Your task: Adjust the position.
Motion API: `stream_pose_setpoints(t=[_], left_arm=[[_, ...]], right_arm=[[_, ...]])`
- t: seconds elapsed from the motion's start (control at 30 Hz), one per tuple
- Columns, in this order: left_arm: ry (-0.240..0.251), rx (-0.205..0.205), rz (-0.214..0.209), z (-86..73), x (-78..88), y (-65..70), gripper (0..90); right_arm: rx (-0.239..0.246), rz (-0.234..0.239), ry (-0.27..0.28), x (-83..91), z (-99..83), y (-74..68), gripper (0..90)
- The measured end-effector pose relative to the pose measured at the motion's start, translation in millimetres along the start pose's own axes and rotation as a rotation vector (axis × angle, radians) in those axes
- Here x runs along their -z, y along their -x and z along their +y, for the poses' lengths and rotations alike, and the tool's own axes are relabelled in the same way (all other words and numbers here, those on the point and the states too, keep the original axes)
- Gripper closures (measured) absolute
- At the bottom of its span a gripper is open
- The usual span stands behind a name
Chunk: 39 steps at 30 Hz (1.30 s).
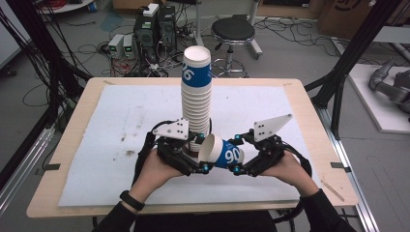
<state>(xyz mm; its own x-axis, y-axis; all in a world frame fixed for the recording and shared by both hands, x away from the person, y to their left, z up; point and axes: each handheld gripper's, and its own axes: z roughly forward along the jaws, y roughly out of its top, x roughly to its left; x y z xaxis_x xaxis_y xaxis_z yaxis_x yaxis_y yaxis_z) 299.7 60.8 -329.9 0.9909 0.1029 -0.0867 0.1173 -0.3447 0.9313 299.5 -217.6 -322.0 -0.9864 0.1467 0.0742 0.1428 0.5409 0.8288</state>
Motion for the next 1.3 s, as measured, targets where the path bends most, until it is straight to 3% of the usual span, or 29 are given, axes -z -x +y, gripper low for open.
stream_pose_setpoints(t=[0.13,0.33,0.7,0.87,0.97,1.23,1.3], left_arm=[[0.028,0.005,-0.001,1.7,1.4,1.7,22.7],[0.12,0.017,0.008,1.3,1.3,3.2,16.6],[0.311,0.123,-0.099,-5.9,-1.4,-1.9,14.9],[0.325,0.122,-0.086,-5.3,-2.8,-1.0,15.0],[0.325,0.119,-0.092,-5.7,-2.2,-1.1,21.0],[0.281,0.084,-0.075,-2.6,0.1,1.1,24.0],[0.258,0.084,-0.074,-1.0,1.2,1.0,24.1]], right_arm=[[0.025,0.027,-0.028,-6.7,-1.0,-0.6,29.4],[0.009,0.047,0.042,-5.9,-2.6,0.5,29.6],[-0.025,0.071,0.197,4.3,-4.4,2.0,29.6],[-0.016,0.084,0.195,-0.7,-5.0,1.7,29.6],[-0.018,0.087,0.193,-2.7,-4.7,0.4,29.5],[-0.015,0.082,0.164,-5.4,-4.6,-0.6,28.5],[-0.015,0.073,0.144,-4.5,-4.0,0.0,24.3]])
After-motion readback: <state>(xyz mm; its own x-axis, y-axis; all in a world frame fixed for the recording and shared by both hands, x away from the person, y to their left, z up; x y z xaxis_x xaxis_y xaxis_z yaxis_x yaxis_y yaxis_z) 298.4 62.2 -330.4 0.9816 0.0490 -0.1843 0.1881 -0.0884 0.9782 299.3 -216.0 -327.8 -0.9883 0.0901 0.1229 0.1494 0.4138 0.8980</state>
